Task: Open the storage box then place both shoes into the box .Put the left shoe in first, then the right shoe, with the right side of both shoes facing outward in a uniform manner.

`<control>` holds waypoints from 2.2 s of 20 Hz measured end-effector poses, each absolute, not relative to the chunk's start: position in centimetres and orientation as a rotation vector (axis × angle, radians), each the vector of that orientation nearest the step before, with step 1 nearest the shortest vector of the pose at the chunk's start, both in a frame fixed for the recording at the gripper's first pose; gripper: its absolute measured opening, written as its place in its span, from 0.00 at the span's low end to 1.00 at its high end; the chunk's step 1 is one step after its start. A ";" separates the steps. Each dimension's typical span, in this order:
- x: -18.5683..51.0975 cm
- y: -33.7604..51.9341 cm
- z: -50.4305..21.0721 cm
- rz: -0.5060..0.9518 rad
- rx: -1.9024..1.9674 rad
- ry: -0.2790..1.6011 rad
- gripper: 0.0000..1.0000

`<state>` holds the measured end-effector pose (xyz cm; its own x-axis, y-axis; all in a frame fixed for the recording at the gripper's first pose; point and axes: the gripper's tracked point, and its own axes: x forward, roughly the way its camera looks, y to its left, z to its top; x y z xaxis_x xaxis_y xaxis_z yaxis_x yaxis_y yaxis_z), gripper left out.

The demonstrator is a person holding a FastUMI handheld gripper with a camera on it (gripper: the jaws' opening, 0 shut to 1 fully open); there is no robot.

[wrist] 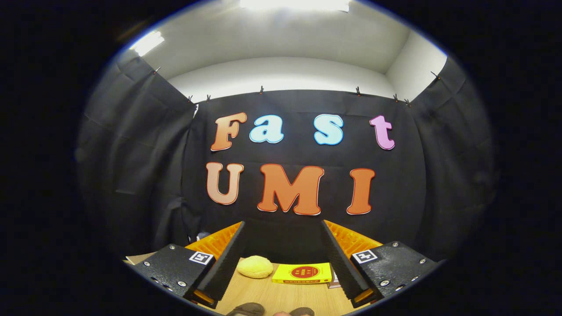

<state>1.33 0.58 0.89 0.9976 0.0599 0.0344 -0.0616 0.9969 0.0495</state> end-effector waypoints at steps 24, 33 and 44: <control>-2.7 23.5 -20.2 0.786 0.506 0.795 0.98; -5.6 28.9 -25.5 0.911 0.729 1.093 0.98; -8.1 33.5 -28.5 0.973 0.965 1.264 0.97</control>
